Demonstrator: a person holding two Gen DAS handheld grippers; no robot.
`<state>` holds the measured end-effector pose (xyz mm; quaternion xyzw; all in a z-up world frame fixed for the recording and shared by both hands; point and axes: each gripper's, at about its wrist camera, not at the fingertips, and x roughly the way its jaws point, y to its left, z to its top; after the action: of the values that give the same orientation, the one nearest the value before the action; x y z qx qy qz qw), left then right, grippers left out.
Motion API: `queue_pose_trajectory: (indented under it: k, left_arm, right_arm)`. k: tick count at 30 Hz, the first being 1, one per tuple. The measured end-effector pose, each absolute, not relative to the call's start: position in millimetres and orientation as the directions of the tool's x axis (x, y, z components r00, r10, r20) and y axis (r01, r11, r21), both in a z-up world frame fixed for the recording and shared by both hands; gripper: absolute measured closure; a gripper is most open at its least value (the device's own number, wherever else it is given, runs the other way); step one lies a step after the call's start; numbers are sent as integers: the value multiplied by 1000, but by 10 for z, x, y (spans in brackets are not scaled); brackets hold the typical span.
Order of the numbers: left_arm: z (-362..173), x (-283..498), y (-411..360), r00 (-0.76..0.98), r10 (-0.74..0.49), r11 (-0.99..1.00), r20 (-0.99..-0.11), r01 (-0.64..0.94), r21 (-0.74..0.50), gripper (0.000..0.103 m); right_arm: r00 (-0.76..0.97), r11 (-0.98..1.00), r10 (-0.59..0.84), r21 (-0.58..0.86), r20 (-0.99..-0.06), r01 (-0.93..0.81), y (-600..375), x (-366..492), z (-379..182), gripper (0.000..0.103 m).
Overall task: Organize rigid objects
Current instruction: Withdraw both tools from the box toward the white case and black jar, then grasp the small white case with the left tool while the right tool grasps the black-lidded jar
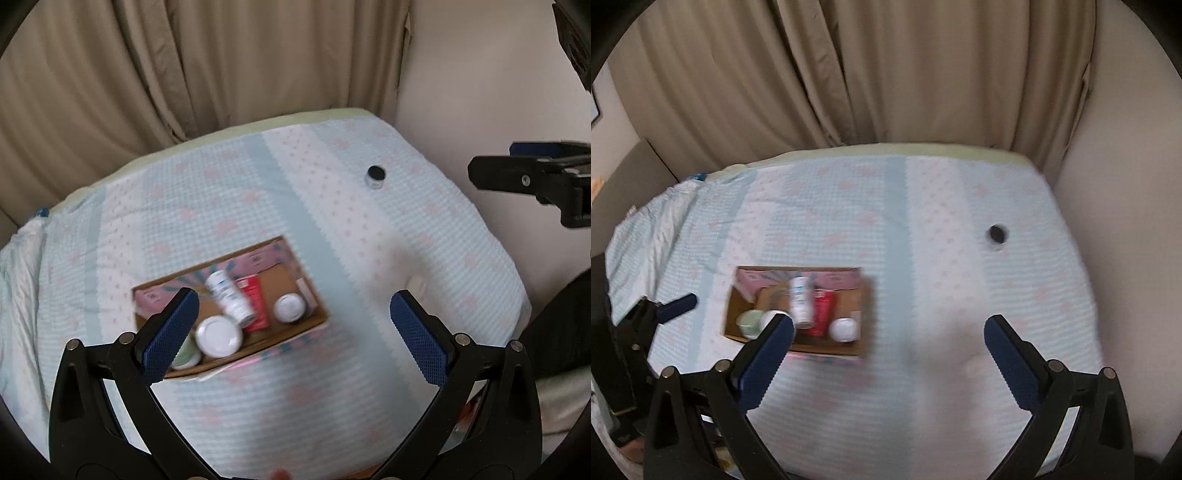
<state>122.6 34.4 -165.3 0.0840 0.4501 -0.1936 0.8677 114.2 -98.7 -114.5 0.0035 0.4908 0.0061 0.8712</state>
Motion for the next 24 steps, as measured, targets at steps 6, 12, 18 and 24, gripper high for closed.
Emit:
queue_pose_trajectory:
  k: [6, 12, 18, 24]
  left_arm:
    - [-1672, 1174, -572, 523, -225, 923, -822, 384, -7, 0]
    - [-2022, 1203, -1345, 454, -221, 924, -863, 380, -36, 0]
    - [-2724, 1279, -1844, 359, -223, 892, -906, 451, -41, 0]
    - [-3557, 1365, -2217, 284, -232, 818, -930, 575, -28, 5]
  right_arm:
    - [539, 995, 32, -23, -842, -95, -1942, 1285, -1023, 0]
    - [520, 978, 97, -14, -849, -206, -2695, 1562, -1181, 0]
    - [481, 961, 139, 0, -866, -278, -3137, 1984, -1644, 0]
    - [482, 944, 158, -12, -862, -329, -3420, 2361, -2295, 0]
